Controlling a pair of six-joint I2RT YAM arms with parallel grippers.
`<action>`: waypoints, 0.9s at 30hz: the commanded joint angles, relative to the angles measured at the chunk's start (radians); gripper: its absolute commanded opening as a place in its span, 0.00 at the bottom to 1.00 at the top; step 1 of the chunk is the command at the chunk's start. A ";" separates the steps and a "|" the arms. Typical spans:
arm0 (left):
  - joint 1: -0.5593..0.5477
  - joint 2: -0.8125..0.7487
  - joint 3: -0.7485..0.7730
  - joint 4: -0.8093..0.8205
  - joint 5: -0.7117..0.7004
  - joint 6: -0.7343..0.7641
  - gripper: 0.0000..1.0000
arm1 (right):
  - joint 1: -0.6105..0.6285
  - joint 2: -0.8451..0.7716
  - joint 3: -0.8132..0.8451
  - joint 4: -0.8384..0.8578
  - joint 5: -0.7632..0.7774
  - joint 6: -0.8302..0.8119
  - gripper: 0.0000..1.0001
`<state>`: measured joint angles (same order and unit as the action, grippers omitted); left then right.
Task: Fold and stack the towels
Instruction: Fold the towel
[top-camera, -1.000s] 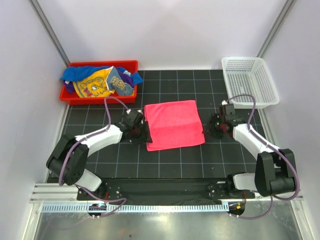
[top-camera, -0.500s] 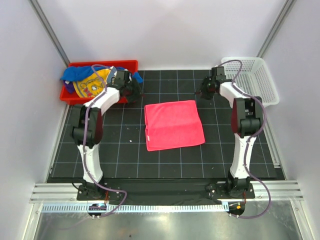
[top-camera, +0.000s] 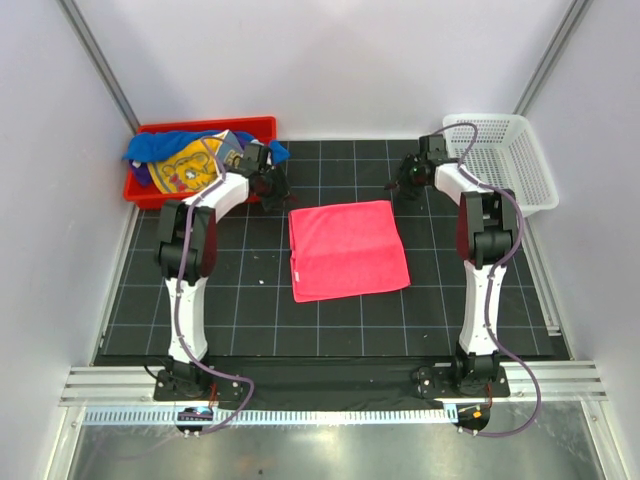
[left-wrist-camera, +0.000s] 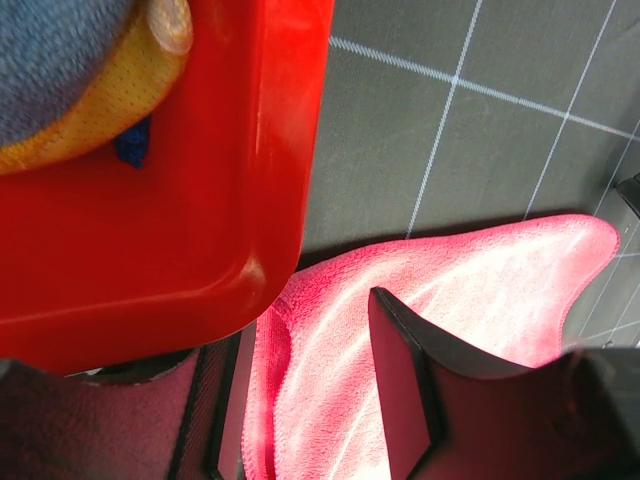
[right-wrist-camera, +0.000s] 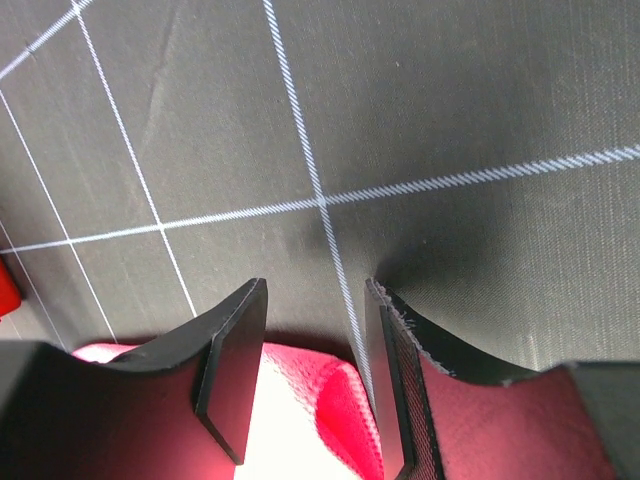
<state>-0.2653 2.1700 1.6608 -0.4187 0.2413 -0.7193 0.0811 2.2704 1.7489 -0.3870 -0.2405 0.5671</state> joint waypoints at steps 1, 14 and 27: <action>0.009 -0.029 -0.035 0.063 0.026 0.008 0.51 | 0.000 -0.080 -0.032 0.028 -0.017 0.011 0.50; -0.017 -0.042 -0.059 0.070 0.018 -0.012 0.49 | 0.000 -0.150 -0.130 0.054 -0.011 0.024 0.50; -0.037 -0.049 -0.076 0.060 -0.014 -0.017 0.44 | 0.017 -0.170 -0.175 0.073 -0.040 0.042 0.46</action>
<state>-0.3012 2.1509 1.5948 -0.3817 0.2401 -0.7303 0.0860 2.1757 1.5852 -0.3435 -0.2592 0.5964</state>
